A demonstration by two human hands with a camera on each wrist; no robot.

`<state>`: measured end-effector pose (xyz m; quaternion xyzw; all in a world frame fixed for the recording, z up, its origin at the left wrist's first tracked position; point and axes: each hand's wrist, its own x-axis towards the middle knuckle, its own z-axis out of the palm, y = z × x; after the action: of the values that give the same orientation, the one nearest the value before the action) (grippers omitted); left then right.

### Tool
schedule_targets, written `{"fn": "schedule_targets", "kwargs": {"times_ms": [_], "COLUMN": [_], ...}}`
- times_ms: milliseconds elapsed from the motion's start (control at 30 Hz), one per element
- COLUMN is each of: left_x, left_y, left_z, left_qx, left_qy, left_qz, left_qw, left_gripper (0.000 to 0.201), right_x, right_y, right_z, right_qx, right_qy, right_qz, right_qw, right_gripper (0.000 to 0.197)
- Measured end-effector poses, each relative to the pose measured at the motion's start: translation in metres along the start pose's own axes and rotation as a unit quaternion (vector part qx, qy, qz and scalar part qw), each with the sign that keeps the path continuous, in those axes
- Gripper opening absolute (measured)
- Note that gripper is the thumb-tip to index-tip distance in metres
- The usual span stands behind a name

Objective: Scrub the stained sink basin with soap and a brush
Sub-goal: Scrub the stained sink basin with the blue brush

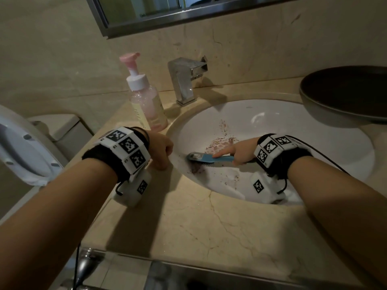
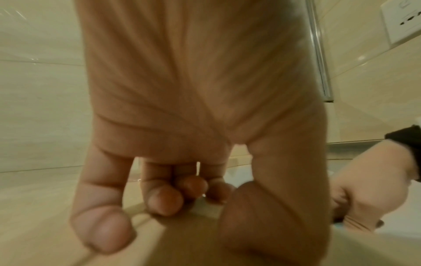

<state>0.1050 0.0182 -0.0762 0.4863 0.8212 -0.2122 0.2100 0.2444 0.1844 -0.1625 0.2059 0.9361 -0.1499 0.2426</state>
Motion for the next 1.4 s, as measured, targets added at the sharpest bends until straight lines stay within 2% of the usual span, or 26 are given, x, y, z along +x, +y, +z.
{"fn": "schedule_targets", "kwargs": {"times_ms": [133, 267, 400, 433, 567, 633, 800, 867, 967, 1033, 1100, 1167, 1200, 1267, 1333, 1400], "left_x": [-0.001, -0.001, -0.002, -0.003, -0.003, -0.003, -0.004, -0.004, -0.005, -0.006, -0.006, -0.006, -0.005, -0.005, -0.005, -0.006], "left_y": [0.0, 0.0, 0.001, 0.001, 0.002, 0.003, 0.004, 0.004, 0.005, 0.006, 0.006, 0.005, 0.005, 0.004, 0.004, 0.004], "left_z": [-0.001, 0.0, 0.0, 0.0, 0.0, 0.0, -0.002, -0.002, -0.003, -0.003, -0.003, -0.003, -0.003, -0.003, -0.002, -0.001], "left_qx": [-0.009, -0.025, -0.026, -0.025, -0.028, -0.034, -0.027, -0.025, -0.026, -0.025, -0.028, -0.033, -0.034, -0.037, -0.039, -0.037], "left_qy": [-0.004, -0.006, -0.005, -0.005, -0.008, -0.013, -0.015, -0.017, -0.023, -0.022, -0.023, -0.021, -0.019, -0.015, -0.011, -0.008], "left_qz": [0.0, 0.0, -0.004, -0.005, -0.011, -0.012, -0.018, -0.02, -0.02, -0.019, -0.019, -0.022, -0.023, -0.026, -0.026, -0.026], "left_qw": [1.0, 1.0, 1.0, 1.0, 1.0, 0.999, 0.999, 0.999, 0.999, 0.999, 0.999, 0.999, 0.999, 0.999, 0.999, 0.999], "left_gripper": [0.03, 0.03, 0.029, 0.029, 0.028, 0.028, 0.026, 0.023, 0.021, 0.018, 0.017, 0.019, 0.021, 0.022, 0.021, 0.018], "right_x": [-0.006, -0.001, -0.013, -0.016, -0.001, 0.009, -0.01, -0.01, 0.008, 0.013, 0.006, -0.004, -0.009, -0.005, 0.006, 0.011], "right_y": [-0.001, 0.003, 0.013, 0.013, 0.001, -0.001, 0.005, 0.005, -0.001, -0.002, 0.0, 0.005, 0.006, 0.01, 0.014, 0.018], "right_z": [-0.006, -0.001, -0.011, -0.012, 0.001, 0.004, -0.011, -0.006, 0.008, 0.007, -0.003, -0.011, -0.011, -0.007, 0.001, 0.004], "right_qx": [0.065, -0.003, 0.112, 0.113, -0.044, -0.087, 0.059, 0.008, -0.165, -0.185, -0.115, 0.004, 0.026, -0.019, -0.129, -0.149], "right_qy": [-0.028, -0.009, -0.079, -0.081, -0.018, -0.005, -0.088, -0.064, -0.002, 0.003, -0.027, -0.084, -0.097, -0.073, -0.006, 0.02], "right_qz": [-0.032, 0.01, -0.019, -0.024, 0.001, 0.009, 0.01, 0.023, 0.028, 0.014, 0.003, 0.001, 0.003, 0.017, 0.028, 0.039], "right_qw": [0.997, 1.0, 0.99, 0.99, 0.999, 0.996, 0.994, 0.998, 0.986, 0.983, 0.993, 0.996, 0.995, 0.997, 0.991, 0.988], "right_gripper": [0.066, 0.067, 0.066, 0.066, 0.063, 0.059, 0.067, 0.067, 0.05, 0.046, 0.05, 0.067, 0.07, 0.07, 0.055, 0.045]}}
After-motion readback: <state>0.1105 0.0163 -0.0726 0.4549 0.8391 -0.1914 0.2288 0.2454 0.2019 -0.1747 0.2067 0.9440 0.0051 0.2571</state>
